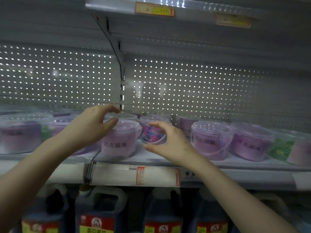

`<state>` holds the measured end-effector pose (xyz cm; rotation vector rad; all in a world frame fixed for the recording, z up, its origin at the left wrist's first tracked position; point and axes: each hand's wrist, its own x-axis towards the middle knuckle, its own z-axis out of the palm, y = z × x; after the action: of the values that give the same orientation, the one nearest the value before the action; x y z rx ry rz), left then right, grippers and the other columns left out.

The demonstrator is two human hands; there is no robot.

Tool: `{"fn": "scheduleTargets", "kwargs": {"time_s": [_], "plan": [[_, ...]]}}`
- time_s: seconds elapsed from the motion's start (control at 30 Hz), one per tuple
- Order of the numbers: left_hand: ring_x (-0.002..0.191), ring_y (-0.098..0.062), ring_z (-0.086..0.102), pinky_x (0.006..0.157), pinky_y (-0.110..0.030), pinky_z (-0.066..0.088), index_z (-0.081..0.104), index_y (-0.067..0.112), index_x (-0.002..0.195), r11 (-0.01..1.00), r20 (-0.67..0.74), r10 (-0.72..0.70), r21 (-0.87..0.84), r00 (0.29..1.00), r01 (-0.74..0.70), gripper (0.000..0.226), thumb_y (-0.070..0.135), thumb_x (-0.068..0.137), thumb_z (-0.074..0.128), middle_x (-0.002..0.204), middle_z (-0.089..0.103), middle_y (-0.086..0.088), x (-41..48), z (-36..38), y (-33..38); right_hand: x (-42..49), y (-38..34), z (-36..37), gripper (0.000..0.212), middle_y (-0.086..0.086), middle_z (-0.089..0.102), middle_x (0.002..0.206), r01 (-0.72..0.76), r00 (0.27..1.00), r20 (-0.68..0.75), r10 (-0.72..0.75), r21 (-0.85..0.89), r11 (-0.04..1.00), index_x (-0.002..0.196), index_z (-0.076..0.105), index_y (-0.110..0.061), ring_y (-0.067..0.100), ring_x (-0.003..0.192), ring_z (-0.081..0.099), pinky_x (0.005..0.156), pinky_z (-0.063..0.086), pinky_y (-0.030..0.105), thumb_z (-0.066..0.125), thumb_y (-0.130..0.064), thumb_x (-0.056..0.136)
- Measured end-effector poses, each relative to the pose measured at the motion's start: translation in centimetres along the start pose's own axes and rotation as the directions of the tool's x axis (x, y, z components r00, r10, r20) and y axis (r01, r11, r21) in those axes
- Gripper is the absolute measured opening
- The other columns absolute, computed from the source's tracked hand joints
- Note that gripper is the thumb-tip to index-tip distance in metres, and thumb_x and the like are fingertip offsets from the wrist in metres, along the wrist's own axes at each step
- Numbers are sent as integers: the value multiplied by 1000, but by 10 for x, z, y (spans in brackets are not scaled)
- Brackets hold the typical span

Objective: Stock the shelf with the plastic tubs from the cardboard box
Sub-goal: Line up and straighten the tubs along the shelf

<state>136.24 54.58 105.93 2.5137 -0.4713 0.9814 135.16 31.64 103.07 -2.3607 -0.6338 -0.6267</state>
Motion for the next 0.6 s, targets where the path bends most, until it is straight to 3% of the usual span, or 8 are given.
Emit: {"fn": "scheduleTargets", "kwargs": {"time_s": [0.13,0.27,0.37,0.5,0.6], "plan": [[100,-21,58,81,-33,40,59,22,118,999,14,35,30,999,-35,28,28,91,54,124,61,1,-10,-18,-23,16,-15,30,74,-16,48,128,-62,996,80,49,167,984,138,38,-32,7,113,52,94,43,24,75,-40,75],[78,-15,57,72,-29,35,60,23,117,999,34,36,31,999,-37,26,27,92,53,118,61,2,-18,-24,-39,23,-22,49,66,-18,48,124,-108,994,35,103,231,967,129,45,-37,15,118,52,100,46,40,77,-43,72],[65,0,45,69,-27,29,59,25,117,999,31,46,23,998,-47,26,27,92,53,100,57,5,-20,-21,-46,27,-25,55,61,-14,52,123,-121,993,20,120,237,964,124,48,-37,14,114,56,98,48,36,78,-41,72],[73,-12,41,71,-29,31,58,26,120,997,41,63,33,997,-64,28,30,92,52,115,61,2,-16,-19,-49,27,-28,54,63,-15,50,124,-117,993,32,113,226,967,129,45,-35,10,115,54,98,46,30,76,-38,74],[81,-17,52,77,-32,38,58,26,119,997,43,80,7,996,-80,29,31,92,52,122,60,3,-12,-18,-46,23,-26,49,68,-16,49,129,-79,997,-2,81,157,984,134,42,-33,5,119,48,101,41,27,75,-42,75]]}}
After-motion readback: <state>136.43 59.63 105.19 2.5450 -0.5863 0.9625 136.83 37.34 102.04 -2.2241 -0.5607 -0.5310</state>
